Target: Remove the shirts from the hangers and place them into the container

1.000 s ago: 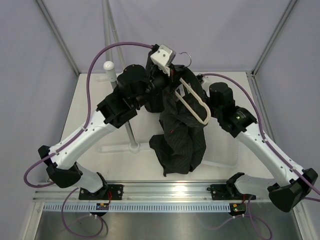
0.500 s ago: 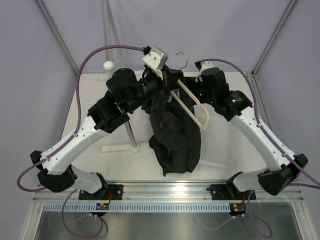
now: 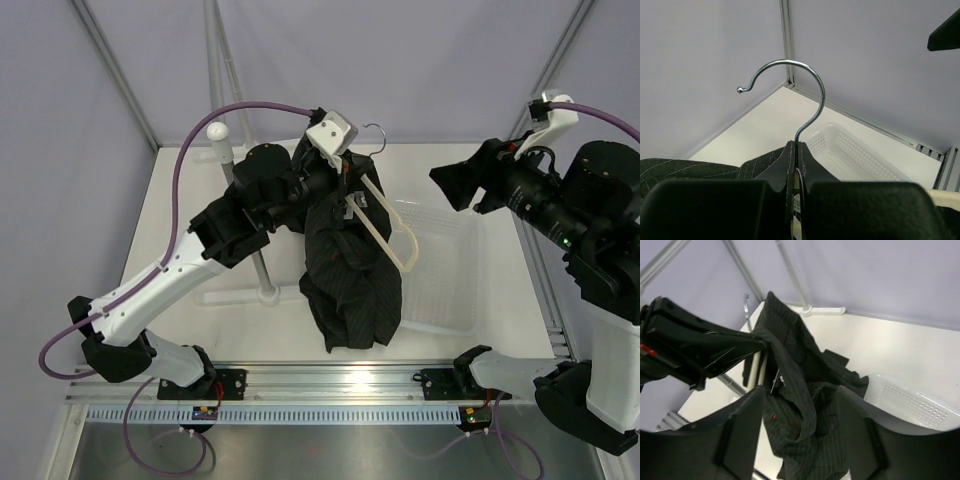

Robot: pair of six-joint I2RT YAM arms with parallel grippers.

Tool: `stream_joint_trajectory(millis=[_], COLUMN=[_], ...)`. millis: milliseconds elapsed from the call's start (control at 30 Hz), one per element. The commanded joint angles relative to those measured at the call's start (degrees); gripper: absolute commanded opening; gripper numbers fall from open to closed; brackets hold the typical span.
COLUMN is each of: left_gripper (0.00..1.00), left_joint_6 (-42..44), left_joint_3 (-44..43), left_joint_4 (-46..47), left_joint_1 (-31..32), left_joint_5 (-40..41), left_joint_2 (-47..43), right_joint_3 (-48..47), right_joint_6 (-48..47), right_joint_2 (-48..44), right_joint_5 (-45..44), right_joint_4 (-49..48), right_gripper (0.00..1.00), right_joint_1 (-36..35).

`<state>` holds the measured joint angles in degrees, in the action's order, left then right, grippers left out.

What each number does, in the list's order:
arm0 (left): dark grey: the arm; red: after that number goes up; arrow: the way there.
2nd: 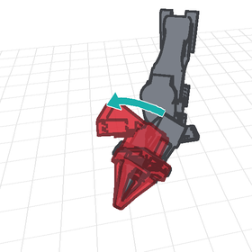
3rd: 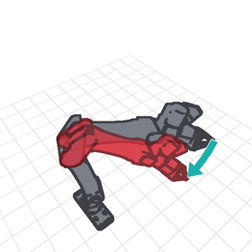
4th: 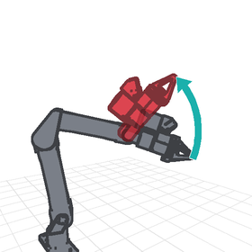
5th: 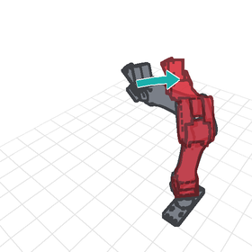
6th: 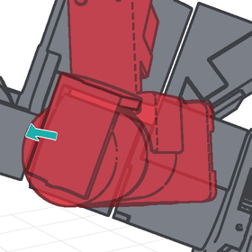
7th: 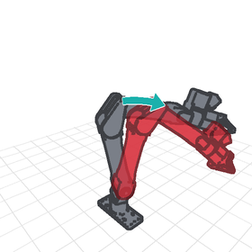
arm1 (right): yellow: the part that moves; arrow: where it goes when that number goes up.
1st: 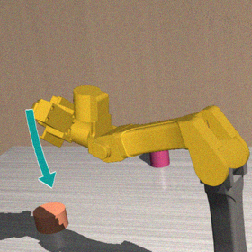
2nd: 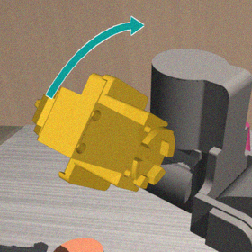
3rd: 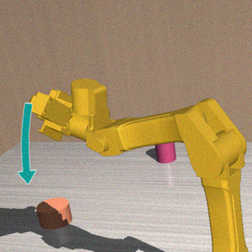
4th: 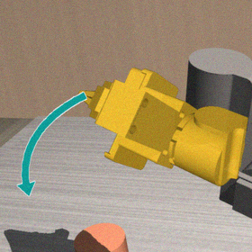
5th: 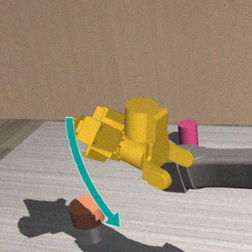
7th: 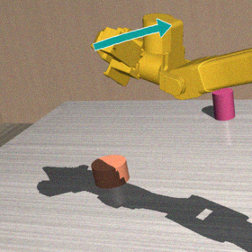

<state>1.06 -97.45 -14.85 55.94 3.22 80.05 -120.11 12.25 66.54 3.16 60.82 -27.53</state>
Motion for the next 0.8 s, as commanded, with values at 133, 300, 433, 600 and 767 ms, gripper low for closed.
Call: stream_joint_trajectory(millis=[133,300,433,600,767], left_gripper=[0.00,0.00,0.00,0.00,0.00], left_joint_6=[4.4,5.5,5.5,6.0,6.1], left_joint_3=[-6.5,-8.5,-8.7,-9.8,-11.2], left_joint_4=[0.5,-0.3,0.1,-0.4,-0.6], left_joint_1=[2.2,2.9,2.9,2.9,2.9], left_joint_5=[3.4,4.8,5.2,6.3,7.1], left_joint_2=[4.4,6.8,7.7,9.2,10.6], right_joint_3=[7.0,13.1,17.1,20.7,22.4], right_joint_6=[0.3,0.7,1.1,1.7,2.4], right_joint_2=[2.4,-1.1,-3.5,-7.0,-9.5], right_joint_5=[15.3,16.3,16.7,16.9,17.5], right_joint_4=[5.1,3.2,2.4,1.9,2.4], right_gripper=[0.60,0.56,0.53,0.53,0.50], right_joint_1=[0.0,-0.1,-0.1,-0.1,-0.1])
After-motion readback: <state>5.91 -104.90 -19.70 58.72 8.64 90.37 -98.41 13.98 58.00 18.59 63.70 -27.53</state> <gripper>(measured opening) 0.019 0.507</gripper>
